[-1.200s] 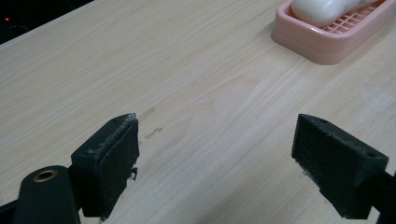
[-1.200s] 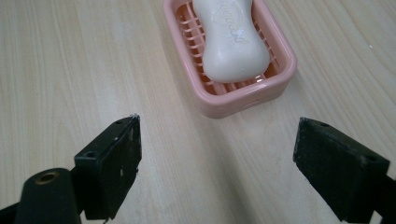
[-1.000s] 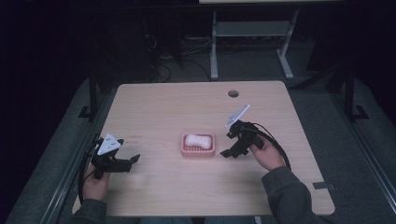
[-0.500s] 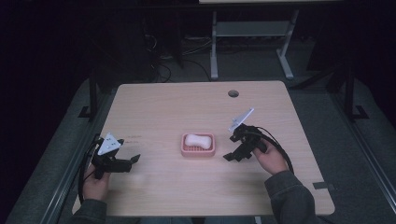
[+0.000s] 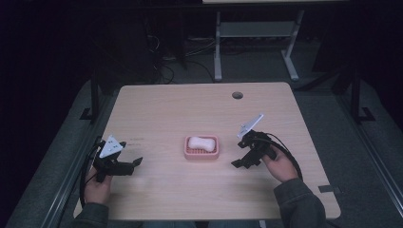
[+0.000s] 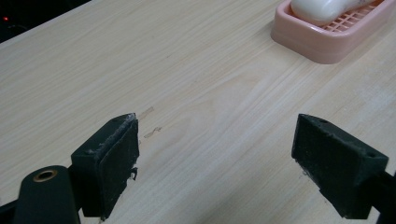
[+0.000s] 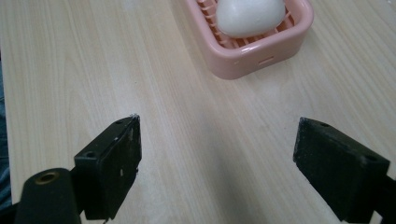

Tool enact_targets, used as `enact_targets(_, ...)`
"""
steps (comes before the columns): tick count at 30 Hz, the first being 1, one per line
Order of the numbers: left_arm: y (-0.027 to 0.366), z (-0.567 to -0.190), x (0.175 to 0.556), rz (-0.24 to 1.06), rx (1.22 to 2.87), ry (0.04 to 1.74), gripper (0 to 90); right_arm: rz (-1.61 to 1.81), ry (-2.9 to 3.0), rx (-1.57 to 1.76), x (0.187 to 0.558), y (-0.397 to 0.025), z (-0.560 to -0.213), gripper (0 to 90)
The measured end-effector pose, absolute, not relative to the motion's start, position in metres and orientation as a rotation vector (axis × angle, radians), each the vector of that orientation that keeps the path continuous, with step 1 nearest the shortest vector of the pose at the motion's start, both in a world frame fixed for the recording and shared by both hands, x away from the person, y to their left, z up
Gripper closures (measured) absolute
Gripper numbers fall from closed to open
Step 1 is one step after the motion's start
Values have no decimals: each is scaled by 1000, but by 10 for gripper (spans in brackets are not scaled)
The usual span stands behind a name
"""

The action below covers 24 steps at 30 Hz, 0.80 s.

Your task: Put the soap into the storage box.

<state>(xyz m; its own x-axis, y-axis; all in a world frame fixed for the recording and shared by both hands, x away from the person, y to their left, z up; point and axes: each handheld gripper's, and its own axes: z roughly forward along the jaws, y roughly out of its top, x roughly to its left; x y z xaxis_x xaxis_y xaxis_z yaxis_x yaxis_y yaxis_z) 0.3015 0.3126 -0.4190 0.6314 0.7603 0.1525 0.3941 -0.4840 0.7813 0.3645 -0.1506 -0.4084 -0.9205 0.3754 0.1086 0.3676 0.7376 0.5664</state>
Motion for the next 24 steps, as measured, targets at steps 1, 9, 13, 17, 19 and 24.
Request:
enact_targets(1,313,-419,301,639,2118,899,145,945,2913,629,363,-151,-408,145)
enact_targets(9,312,-419,301,639,2117,897,145,965,2896,649,355,-163,-413,144)
enact_targets(13,312,-419,301,638,2115,900,145,970,2894,658,351,-168,-415,144)
enact_targets(17,312,-419,301,639,2115,901,145,969,2890,683,347,-173,-418,144)
enact_targets(19,313,-419,301,643,2112,900,145,969,2890,687,345,-175,-420,144)
enact_targets(24,313,-419,301,642,2113,904,145,977,2880,698,339,-182,-422,144)
